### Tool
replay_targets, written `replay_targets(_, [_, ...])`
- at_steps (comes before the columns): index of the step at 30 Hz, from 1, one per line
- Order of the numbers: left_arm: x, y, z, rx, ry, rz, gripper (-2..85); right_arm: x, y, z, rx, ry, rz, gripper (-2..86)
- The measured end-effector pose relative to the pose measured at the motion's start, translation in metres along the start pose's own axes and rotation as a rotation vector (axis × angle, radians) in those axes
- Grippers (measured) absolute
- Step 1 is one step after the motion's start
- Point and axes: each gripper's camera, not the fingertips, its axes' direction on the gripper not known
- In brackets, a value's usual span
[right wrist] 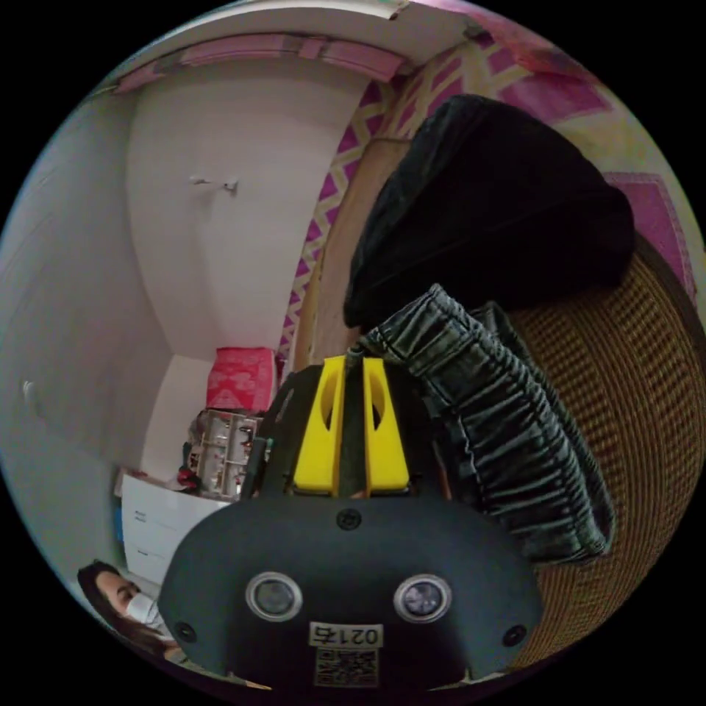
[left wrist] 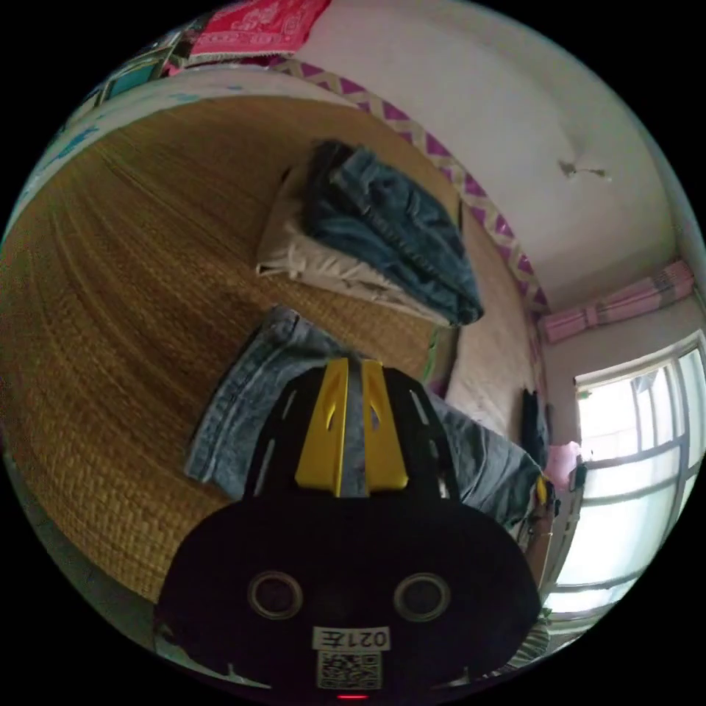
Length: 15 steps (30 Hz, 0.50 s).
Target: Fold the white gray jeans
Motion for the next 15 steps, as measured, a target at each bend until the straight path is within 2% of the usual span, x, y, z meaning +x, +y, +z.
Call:
replay_targets(4, [-0.018, 0.015, 0.007, 0.111, 0.049, 0.018, 0.2, 0.035, 0.050, 0.031, 0.032, 0.015, -0.028, 4.6])
replay_targets(6, [-0.024, 0.038, -0.015, 0.229, 0.111, 0.064, -0.4, 0.019, 0.105, 0.045, 0.004, 0.036, -0.181, 4.3])
replay_targets(8, [-0.018, 0.058, -0.024, 0.266, 0.159, 0.145, -0.8, -0.009, 0.160, 0.073, -0.077, 0.088, -0.352, 3.1])
replay_targets(12, [0.021, 0.089, 0.011, 0.072, 0.214, 0.375, -1.0, -0.073, 0.339, 0.192, -0.354, 0.237, -0.814, -0.3])
replay_targets(13, [0.026, 0.092, 0.018, 0.050, 0.209, 0.402, -1.0, -0.077, 0.365, 0.210, -0.384, 0.259, -0.871, -0.6])
replay_targets(15, [0.044, 0.101, 0.053, -0.047, 0.086, 0.511, -1.0, -0.075, 0.463, 0.282, -0.500, 0.362, -1.047, -0.9])
